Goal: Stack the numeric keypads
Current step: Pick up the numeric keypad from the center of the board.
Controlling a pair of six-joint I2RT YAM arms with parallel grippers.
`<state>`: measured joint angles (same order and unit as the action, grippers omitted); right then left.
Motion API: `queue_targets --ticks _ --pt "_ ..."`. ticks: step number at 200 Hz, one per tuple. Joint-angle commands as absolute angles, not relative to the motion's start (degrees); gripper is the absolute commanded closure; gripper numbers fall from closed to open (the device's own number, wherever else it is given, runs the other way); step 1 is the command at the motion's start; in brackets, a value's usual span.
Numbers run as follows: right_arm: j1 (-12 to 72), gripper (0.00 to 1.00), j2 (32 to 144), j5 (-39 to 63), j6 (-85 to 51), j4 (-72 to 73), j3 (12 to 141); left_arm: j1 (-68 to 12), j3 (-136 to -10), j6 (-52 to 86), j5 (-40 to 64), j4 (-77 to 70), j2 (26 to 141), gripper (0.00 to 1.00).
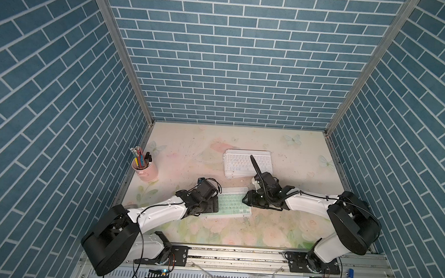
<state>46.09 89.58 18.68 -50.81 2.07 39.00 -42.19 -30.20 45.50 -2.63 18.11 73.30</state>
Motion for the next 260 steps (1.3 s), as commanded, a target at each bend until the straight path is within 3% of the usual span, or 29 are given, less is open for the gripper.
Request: queue_targets --ticks 1,46,96,138,190,234,260 --pt "49.4 0.49 88.7 34.2 -64.8 27.5 35.7 -44.2 -27.9 47.4 9.5 11.9 78.2 0.08" --pt "48.6 0.49 87.7 35.1 -75.5 45.2 30.6 -45.8 -28.4 47.9 9.7 11.6 79.1 0.08" --pt "48.2 0.49 86.7 34.9 -78.7 50.6 28.4 -45.8 -27.7 48.4 8.5 12.8 77.0 0.08" --pt "47.7 0.5 84.5 34.8 -79.0 50.5 27.7 -45.8 -27.6 48.6 7.9 13.5 76.6 0.08" --pt "47.6 0.51 83.7 37.1 -71.3 38.3 29.8 -45.8 -27.9 47.0 8.9 12.8 75.2 0.08" --pt "48.7 0.53 86.0 40.3 -69.5 38.9 30.9 -45.9 -27.1 45.3 11.3 11.8 72.8 0.08" --pt "48.8 0.59 86.3 40.4 -69.9 41.8 30.2 -45.9 -26.8 44.5 12.6 12.2 70.7 0.08"
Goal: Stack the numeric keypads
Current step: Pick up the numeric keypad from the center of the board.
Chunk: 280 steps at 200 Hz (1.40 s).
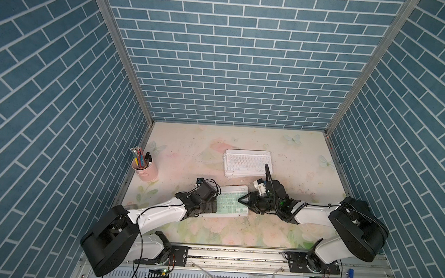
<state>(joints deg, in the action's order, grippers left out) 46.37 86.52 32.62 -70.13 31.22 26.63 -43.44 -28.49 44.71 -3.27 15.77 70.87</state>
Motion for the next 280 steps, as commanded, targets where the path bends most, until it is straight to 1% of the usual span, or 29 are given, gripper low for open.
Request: queue_targets --ticks 1,11,26,63,100,130,153,173,202,229,245,280 --pt "48.8 0.59 86.4 40.5 -69.9 42.0 30.2 -45.9 -26.8 44.4 12.6 12.2 70.7 0.08" --pt "48.9 0.65 86.1 40.7 -70.1 42.7 30.1 -45.9 -26.7 44.2 12.4 13.1 69.9 0.08" --pt "48.9 0.76 85.2 40.0 -69.8 41.7 29.9 -45.9 -26.9 44.1 12.0 14.7 68.7 0.08" --pt "48.1 1.0 81.9 37.7 -68.7 38.4 28.1 -45.6 -28.7 44.9 7.0 21.3 66.0 0.08" --pt "44.0 1.0 74.8 38.4 -66.6 32.6 27.6 -41.9 -33.1 44.9 5.5 29.0 63.6 0.08" --pt "37.2 1.0 67.9 42.1 -62.6 23.5 30.6 -38.4 -35.7 44.0 6.2 32.8 59.4 0.07" --pt "31.4 1.0 67.3 46.7 -58.4 16.8 35.0 -36.3 -37.5 42.3 6.9 35.1 57.7 0.07" --pt "26.3 1.0 70.5 51.4 -56.3 15.5 38.5 -35.2 -39.0 41.2 7.3 36.2 57.7 0.07" --pt "18.8 1.0 79.6 58.1 -56.0 18.6 43.0 -33.7 -39.8 40.6 9.4 35.7 57.6 0.07" --pt "15.6 1.0 89.1 64.5 -54.2 20.0 48.9 -32.6 -39.8 39.9 10.9 35.9 57.4 0.07" --pt "14.4 1.0 93.4 65.0 -51.8 17.7 52.6 -32.3 -39.8 39.8 11.1 36.4 57.7 0.07" --pt "11.9 1.0 100.0 67.8 -50.3 17.6 57.3 -31.4 -39.8 39.6 11.3 36.8 57.6 0.07"
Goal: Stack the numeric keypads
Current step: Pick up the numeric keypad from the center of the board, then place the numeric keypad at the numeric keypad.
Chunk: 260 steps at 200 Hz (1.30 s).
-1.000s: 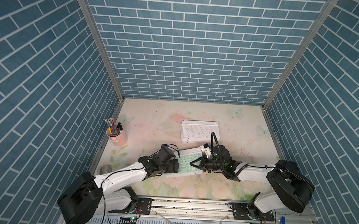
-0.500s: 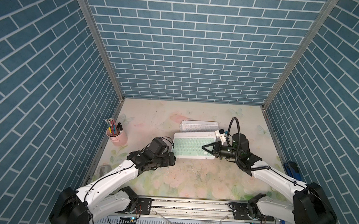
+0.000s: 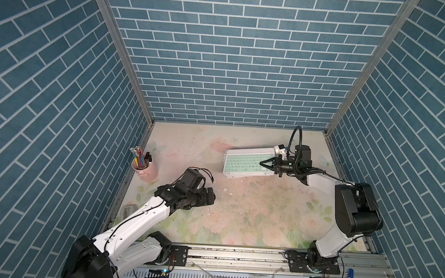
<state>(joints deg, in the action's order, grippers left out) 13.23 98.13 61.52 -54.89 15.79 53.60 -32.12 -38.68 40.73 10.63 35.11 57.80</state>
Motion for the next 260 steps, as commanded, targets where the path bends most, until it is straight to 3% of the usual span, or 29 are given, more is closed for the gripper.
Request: queue_targets --ticks 1,72,176,227,260 --pt "11.8 1.0 100.1 67.8 -50.3 17.5 57.4 -31.4 -39.8 39.6 11.3 36.8 57.6 0.07" --pt "9.8 1.0 109.6 67.0 -39.3 3.3 66.5 -31.1 -39.4 39.9 12.3 35.0 60.2 0.07" --pt "9.8 1.0 116.7 63.8 -34.8 -3.8 73.2 -31.1 -38.5 39.9 12.7 33.1 62.6 0.07" --pt "9.8 0.77 117.7 60.4 -31.4 -10.0 76.1 -31.1 -38.5 39.8 12.8 33.1 62.9 0.07" --pt "9.9 0.7 117.7 54.6 -26.4 -19.6 79.5 -31.1 -38.4 39.8 12.8 33.0 62.8 0.07"
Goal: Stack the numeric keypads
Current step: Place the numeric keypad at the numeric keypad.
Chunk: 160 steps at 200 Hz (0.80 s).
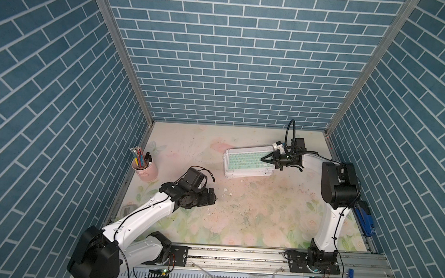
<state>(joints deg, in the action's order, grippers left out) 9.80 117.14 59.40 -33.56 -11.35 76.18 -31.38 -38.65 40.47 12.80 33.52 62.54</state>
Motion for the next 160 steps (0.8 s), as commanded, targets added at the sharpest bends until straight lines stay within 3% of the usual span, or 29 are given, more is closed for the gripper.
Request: queue_targets --ticks 1,75,160 --pt "9.9 0.7 117.7 54.4 -26.3 -19.8 79.5 -31.0 -38.4 39.8 12.8 33.0 62.8 0.07" --pt "9.9 0.56 117.8 44.5 -22.1 -30.4 84.1 -31.1 -37.5 39.8 12.8 32.8 62.0 0.07" --pt "10.1 0.53 119.0 32.5 -21.4 -37.5 90.0 -31.1 -37.4 39.5 11.6 33.6 61.3 0.07"
